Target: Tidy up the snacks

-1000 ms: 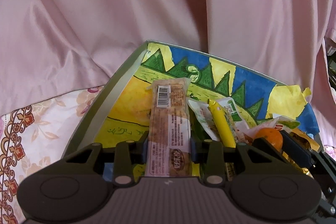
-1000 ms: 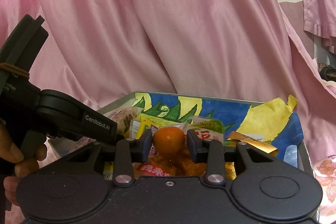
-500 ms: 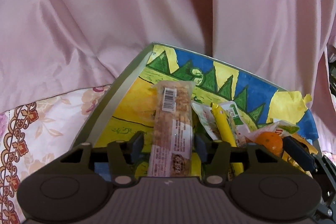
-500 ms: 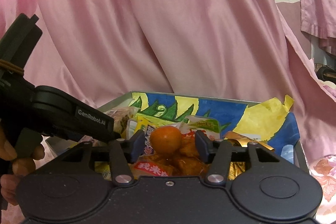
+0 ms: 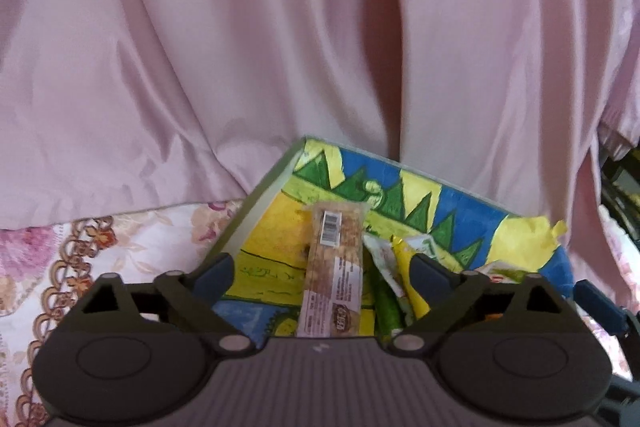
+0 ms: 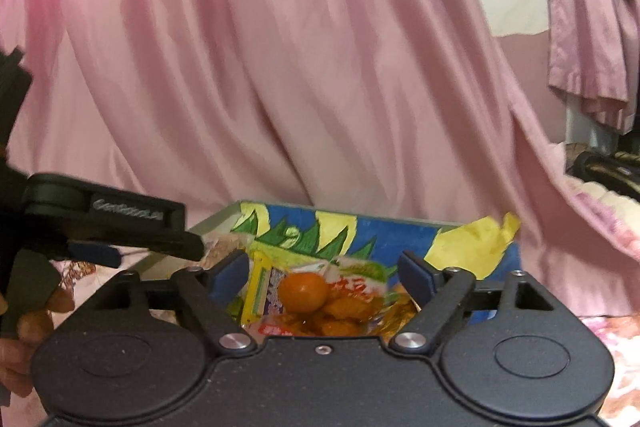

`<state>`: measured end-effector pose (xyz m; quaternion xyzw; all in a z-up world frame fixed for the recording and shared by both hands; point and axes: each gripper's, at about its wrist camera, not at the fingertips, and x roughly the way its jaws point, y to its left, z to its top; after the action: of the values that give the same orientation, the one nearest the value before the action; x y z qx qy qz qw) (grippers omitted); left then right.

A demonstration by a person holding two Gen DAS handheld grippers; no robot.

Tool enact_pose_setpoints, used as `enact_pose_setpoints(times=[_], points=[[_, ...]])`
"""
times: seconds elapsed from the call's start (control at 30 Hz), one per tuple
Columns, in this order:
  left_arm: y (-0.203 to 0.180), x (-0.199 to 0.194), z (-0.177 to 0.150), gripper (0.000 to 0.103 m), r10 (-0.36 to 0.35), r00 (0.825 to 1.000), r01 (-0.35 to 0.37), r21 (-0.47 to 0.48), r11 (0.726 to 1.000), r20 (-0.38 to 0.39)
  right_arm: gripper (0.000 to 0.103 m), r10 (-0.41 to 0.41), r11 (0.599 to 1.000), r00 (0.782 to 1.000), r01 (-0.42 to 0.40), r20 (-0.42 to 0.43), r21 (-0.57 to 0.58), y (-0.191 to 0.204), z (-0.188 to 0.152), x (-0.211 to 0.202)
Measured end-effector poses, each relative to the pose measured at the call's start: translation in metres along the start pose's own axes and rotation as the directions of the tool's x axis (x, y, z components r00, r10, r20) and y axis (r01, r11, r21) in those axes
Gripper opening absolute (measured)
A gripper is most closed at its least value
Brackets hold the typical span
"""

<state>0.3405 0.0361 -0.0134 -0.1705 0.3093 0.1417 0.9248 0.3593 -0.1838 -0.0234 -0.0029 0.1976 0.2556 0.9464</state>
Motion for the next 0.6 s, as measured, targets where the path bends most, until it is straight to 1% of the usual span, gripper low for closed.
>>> enact_pose_setpoints(times=[0.1, 0.23, 0.4, 0.6], points=[[-0.001, -0.02, -0.003, 0.101, -0.014, 0.999, 0.013, 0.012, 1.0, 0.039, 0.091, -0.023, 1.0, 0.999, 0.022, 0.023, 0.013, -0.005, 0.01, -0.017], [-0.002, -0.043, -0.003, 0.102, -0.024, 0.997, 0.023, 0.018, 1.0, 0.072, 0.095, -0.06, 0.997, 0.997, 0.058, 0.052, 0.044, -0.013, 0.024, -0.041], [-0.005, -0.067, -0.006, 0.102, -0.036, 0.993, 0.033, 0.023, 0.999, 0.109, 0.098, -0.088, 0.995, 0.992, 0.084, 0.086, 0.059, -0.019, 0.035, -0.07], [-0.008, -0.094, -0.019, 0.102, -0.033, 0.989, 0.024, 0.065, 0.998, 0.142, 0.102, -0.123, 0.991, 0.987, 0.117, 0.101, 0.065, -0.023, 0.039, -0.103]])
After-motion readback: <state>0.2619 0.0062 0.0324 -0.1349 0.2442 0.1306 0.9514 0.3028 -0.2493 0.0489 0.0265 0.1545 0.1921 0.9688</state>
